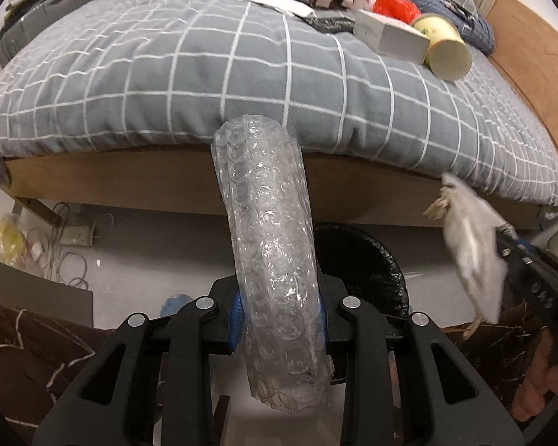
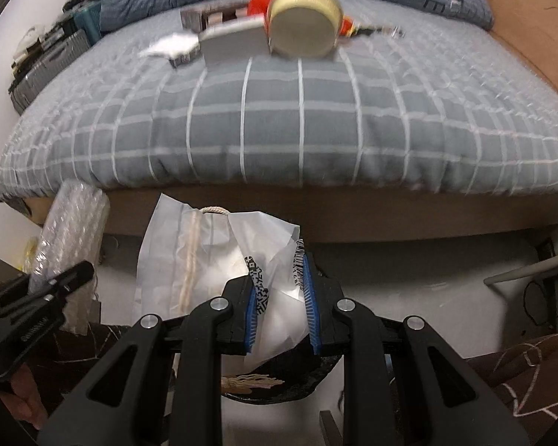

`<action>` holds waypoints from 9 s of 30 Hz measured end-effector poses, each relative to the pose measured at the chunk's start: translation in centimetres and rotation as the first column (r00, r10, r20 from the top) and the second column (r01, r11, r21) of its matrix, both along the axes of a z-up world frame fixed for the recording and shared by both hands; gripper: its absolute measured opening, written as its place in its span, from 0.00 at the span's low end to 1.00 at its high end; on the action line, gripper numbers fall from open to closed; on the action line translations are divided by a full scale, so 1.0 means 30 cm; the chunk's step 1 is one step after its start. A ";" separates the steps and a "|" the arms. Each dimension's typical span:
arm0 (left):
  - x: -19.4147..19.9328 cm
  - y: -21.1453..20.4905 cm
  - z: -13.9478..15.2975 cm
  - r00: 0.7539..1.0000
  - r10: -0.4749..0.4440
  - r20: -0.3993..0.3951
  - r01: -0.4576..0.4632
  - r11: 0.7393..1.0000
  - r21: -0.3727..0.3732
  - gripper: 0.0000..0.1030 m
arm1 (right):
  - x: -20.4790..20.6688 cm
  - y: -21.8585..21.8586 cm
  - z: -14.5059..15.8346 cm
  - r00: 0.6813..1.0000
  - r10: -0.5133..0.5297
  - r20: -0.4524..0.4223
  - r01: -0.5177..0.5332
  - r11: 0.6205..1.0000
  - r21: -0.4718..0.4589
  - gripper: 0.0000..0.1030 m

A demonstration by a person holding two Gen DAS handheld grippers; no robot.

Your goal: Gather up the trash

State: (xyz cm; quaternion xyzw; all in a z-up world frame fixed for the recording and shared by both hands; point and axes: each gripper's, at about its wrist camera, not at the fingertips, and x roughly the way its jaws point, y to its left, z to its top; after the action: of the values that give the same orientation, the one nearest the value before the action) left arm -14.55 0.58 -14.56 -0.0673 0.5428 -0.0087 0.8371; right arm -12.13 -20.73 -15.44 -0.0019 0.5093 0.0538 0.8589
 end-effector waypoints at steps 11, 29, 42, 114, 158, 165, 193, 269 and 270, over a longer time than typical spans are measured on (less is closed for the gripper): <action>0.053 0.028 -0.163 0.996 0.016 -0.088 -0.016 1.000 0.004 0.28 | 0.057 0.018 -0.214 0.992 0.017 -0.121 -0.018 1.000 -0.005 0.20; 0.084 0.009 -0.263 0.988 -0.003 -0.152 0.003 1.000 0.003 0.28 | 0.108 0.114 -0.292 0.983 0.070 -0.171 -0.079 0.996 -0.045 0.43; 0.091 -0.115 -0.281 0.986 -0.067 -0.152 0.067 0.998 -0.006 0.28 | 0.085 0.004 -0.231 0.995 0.037 -0.093 -0.043 0.997 -0.070 0.83; 0.192 -0.073 0.260 0.973 -0.012 0.229 -0.010 0.995 0.096 0.94 | 0.097 -0.108 0.244 0.963 -0.054 0.265 0.065 0.997 -0.033 0.92; 1.104 0.070 0.178 0.979 -0.008 0.205 -0.021 0.990 0.138 0.90 | 0.714 -0.074 0.200 0.975 -0.073 0.211 0.054 0.994 0.091 0.89; 1.165 0.063 0.121 0.985 -0.011 0.174 -0.013 0.991 0.136 0.82 | 0.732 -0.065 0.176 0.980 -0.056 0.191 0.033 0.992 0.121 0.82; 1.083 0.072 0.180 0.978 -0.004 0.208 -0.018 0.994 0.104 0.07 | 0.738 -0.073 0.183 0.980 -0.049 0.190 0.022 0.990 0.141 0.69; 0.272 -0.063 0.318 0.957 -0.053 0.285 0.052 0.999 0.011 0.08 | 0.255 -0.060 0.366 0.954 0.002 0.299 -0.031 0.995 0.091 0.69; 0.260 -0.061 0.313 0.958 -0.051 0.282 0.051 0.999 0.009 0.08 | 0.242 -0.054 0.364 0.954 0.007 0.299 -0.035 0.996 0.088 0.69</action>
State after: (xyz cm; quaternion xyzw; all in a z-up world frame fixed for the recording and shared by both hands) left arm -6.74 -1.24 -5.18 -0.0506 0.4195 -0.0393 0.9055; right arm -4.88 -22.36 -4.51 0.0242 0.3709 0.0854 0.9244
